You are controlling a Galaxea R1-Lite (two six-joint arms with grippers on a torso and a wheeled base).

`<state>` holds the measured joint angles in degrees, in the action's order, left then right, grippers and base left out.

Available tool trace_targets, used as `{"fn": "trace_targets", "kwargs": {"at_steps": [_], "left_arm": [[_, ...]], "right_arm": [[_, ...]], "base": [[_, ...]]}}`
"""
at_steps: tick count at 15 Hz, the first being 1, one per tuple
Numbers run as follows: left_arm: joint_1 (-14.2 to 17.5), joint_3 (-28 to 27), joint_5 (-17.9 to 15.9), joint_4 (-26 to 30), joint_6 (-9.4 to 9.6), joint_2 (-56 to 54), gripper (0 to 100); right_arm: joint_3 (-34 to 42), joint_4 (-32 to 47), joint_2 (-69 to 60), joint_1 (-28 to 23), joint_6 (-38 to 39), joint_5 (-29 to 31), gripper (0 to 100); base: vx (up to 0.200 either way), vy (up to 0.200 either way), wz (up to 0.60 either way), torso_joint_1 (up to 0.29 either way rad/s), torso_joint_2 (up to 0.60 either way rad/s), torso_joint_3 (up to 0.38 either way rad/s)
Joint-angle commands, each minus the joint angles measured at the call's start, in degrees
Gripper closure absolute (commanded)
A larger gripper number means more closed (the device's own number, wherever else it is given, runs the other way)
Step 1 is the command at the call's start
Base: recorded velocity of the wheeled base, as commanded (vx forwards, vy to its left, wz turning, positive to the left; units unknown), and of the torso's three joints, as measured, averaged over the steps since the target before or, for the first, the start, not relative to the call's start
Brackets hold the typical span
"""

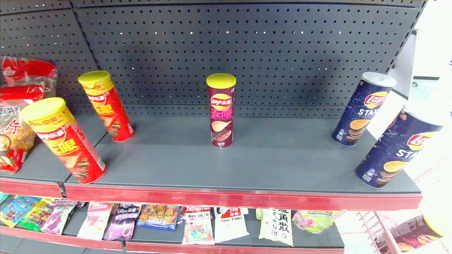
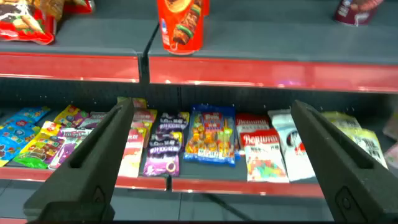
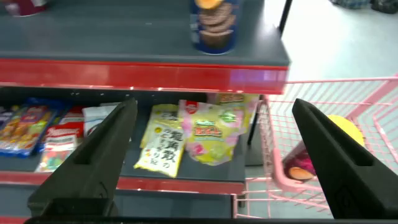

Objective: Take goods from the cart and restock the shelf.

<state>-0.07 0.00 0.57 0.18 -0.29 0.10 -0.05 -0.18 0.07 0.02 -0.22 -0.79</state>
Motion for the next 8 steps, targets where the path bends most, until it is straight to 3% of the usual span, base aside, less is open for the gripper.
{"fn": "trace_targets", "kwargs": {"at_steps": [1, 8], "left_arm": [[0.1, 0.0, 0.0, 0.0, -0.06, 0.0, 0], [0.1, 0.0, 0.0, 0.0, -0.06, 0.0, 0]], "right_arm": [[0.0, 0.0, 0.0, 0.1, 0.0, 0.0, 0], [0.0, 0.0, 0.0, 0.1, 0.0, -0.1, 0]], "base": [[0.000, -0.200, 0.00, 0.022, 0.01, 0.002], [0.000, -0.200, 0.00, 0.003, 0.01, 0.003]]}}
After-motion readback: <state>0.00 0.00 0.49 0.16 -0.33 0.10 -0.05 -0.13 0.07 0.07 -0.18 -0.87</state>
